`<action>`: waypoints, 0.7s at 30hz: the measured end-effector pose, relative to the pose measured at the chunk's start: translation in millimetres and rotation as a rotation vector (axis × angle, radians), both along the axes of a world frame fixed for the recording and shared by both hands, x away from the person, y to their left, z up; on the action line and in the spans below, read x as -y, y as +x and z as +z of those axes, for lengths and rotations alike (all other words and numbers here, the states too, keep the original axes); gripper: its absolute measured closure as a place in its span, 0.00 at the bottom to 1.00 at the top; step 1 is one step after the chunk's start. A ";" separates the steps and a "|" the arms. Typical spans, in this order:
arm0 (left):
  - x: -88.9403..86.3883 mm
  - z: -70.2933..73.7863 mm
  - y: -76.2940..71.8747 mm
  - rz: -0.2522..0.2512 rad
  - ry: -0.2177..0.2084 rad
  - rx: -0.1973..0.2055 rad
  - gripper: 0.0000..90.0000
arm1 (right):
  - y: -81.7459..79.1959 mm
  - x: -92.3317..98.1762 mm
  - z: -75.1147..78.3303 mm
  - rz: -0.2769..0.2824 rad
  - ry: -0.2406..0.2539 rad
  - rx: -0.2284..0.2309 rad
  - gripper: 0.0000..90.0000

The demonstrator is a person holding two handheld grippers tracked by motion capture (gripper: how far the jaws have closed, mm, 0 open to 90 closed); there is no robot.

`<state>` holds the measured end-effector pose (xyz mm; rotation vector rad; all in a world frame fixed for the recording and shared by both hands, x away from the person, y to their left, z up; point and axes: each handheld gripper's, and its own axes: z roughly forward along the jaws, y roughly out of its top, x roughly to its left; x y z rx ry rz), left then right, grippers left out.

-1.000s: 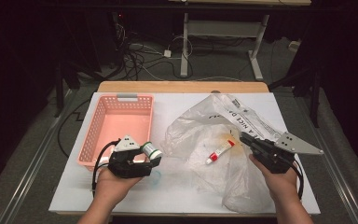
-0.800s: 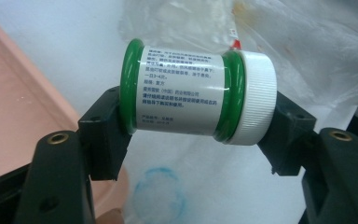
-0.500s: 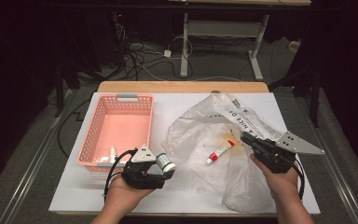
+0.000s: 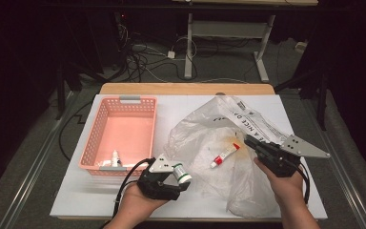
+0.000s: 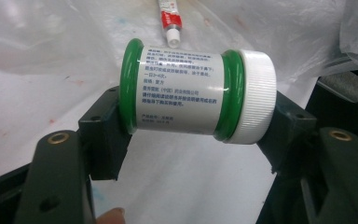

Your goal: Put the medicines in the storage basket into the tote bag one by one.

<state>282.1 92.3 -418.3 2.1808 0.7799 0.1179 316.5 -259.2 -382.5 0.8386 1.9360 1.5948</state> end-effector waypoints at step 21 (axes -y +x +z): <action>84.3 -12.2 50.2 0.035 0.000 0.075 0.36 | 0.6 -10.3 0.1 0.025 0.003 -0.001 1.00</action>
